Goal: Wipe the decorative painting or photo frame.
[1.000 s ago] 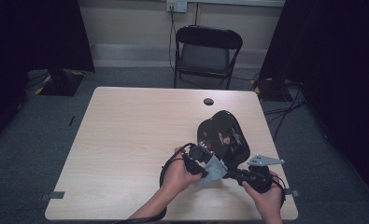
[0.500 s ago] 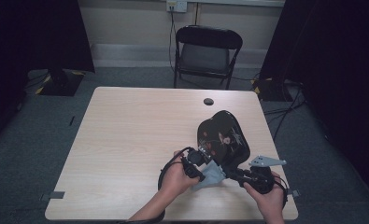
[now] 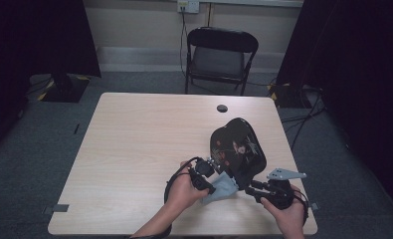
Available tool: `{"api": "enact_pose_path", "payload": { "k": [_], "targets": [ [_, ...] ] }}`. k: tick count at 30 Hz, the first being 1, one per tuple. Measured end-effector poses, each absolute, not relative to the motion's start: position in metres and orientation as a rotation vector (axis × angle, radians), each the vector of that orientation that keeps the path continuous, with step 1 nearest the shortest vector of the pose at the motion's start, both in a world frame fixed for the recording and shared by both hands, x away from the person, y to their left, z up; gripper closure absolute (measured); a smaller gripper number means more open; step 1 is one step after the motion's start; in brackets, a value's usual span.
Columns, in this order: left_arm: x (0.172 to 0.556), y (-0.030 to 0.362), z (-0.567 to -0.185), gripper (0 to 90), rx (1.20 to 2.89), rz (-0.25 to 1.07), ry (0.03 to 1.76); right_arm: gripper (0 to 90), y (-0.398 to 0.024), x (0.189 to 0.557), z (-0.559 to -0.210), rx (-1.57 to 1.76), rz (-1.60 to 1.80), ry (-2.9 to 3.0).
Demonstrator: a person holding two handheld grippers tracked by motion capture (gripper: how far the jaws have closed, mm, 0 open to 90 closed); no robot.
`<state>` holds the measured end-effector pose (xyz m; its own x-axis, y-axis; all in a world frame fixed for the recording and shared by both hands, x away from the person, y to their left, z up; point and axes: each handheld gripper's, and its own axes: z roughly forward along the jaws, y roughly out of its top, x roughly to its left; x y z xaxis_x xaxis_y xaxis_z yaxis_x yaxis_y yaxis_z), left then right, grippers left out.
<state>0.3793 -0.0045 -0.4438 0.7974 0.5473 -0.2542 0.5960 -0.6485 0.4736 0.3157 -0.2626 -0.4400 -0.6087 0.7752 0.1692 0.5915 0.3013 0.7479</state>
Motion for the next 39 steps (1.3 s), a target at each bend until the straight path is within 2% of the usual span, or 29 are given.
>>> {"api": "enact_pose_path", "payload": {
  "k": [14, 22, 25, 34, 39],
  "targets": [
    [0.378, 0.004, -0.365, 80.1, 2.32, -0.04, 0.751, 59.5, -0.266, 0.314, -0.445, 1.267, 1.178, 2.367],
    [0.375, 0.003, -0.323, 80.1, 2.277, 0.008, 0.688, 60.6, -0.267, 0.315, -0.448, 1.268, 1.165, 2.38],
    [0.372, 0.002, -0.308, 80.2, 2.252, 0.03, 0.667, 63.6, -0.267, 0.315, -0.449, 1.272, 1.166, 2.381],
    [0.37, -0.022, -0.298, 80.1, 2.257, 0.032, 0.613, 77.3, -0.264, 0.315, -0.446, 1.239, 1.172, 2.389],
    [0.37, -0.028, -0.304, 80.0, 2.277, 0.017, 0.593, 78.6, -0.264, 0.315, -0.446, 1.23, 1.176, 2.389]
  ]
}}
